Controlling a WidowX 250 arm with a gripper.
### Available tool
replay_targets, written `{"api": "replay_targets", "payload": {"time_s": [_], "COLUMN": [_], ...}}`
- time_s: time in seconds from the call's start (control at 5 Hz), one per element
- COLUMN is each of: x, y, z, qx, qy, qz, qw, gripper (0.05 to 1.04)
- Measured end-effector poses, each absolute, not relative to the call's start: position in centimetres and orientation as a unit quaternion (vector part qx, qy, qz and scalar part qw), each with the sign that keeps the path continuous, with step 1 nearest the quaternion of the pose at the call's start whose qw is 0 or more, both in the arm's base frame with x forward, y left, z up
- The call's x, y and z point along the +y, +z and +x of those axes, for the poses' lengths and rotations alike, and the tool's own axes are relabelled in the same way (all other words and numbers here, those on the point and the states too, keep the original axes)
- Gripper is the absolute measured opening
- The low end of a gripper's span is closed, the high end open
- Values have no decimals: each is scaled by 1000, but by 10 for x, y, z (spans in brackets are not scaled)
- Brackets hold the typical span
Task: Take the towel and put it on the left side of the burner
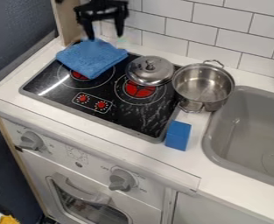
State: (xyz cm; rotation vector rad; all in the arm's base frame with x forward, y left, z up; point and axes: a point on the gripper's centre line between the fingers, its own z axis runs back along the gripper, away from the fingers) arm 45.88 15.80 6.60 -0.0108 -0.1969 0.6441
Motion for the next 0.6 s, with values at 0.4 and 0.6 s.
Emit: {"api": "replay_targets", "payload": {"time_s": [0.4,0.6], "x": [150,150], "y": [131,133], "z": [437,437], "qx": [-137,-139], "qy": [288,286], "qz": [-2,-2], "qw": [948,948], "gripper": [999,999]}}
